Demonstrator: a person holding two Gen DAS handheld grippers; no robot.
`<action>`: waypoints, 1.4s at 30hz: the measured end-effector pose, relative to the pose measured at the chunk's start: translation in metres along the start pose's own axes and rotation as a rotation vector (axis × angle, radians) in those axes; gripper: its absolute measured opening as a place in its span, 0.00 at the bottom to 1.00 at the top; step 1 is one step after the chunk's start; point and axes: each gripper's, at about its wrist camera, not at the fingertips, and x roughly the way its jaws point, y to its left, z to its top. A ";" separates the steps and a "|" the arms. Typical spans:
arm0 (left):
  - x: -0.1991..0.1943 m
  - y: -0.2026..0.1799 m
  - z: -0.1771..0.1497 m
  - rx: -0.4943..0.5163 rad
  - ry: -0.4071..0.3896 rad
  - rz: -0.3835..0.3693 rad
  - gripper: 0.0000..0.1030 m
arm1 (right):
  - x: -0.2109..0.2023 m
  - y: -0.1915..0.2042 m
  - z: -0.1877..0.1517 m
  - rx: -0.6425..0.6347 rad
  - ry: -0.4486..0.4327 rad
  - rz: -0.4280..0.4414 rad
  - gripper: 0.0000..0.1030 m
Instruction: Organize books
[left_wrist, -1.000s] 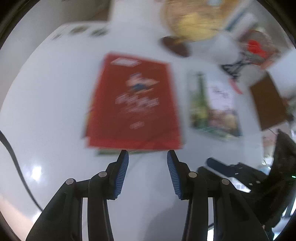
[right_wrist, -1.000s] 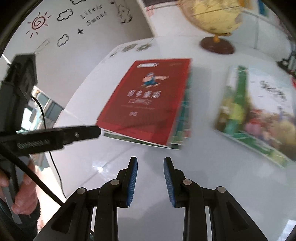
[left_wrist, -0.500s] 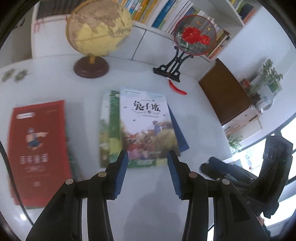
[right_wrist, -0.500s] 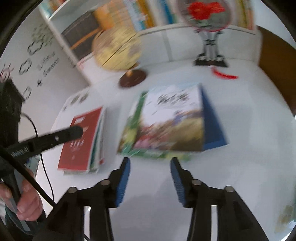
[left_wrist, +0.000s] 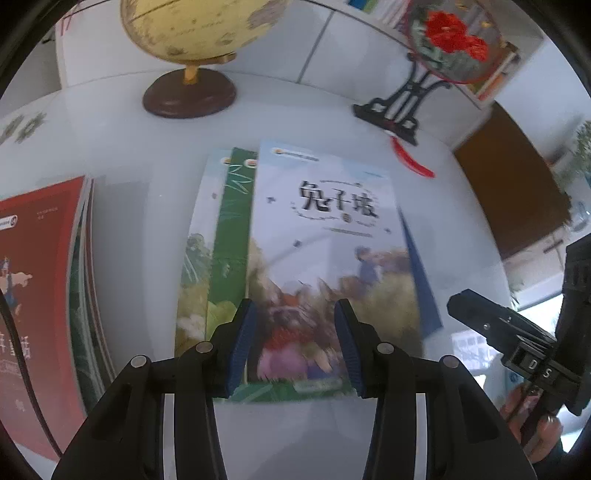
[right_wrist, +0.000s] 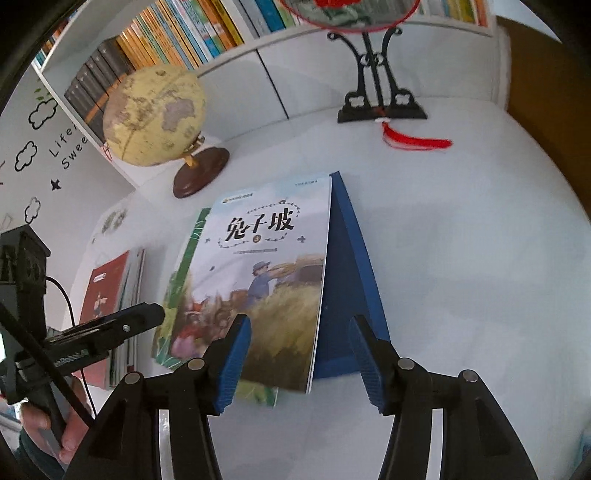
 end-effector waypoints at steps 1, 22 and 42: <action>0.004 0.002 0.001 -0.010 0.002 0.006 0.40 | 0.005 -0.001 0.002 -0.005 0.005 0.004 0.52; 0.012 0.006 -0.009 -0.083 -0.027 -0.029 0.43 | 0.062 0.004 0.008 -0.058 0.081 0.025 0.43; 0.009 -0.006 -0.034 -0.040 0.038 0.021 0.53 | 0.060 0.003 -0.002 -0.087 0.112 0.021 0.44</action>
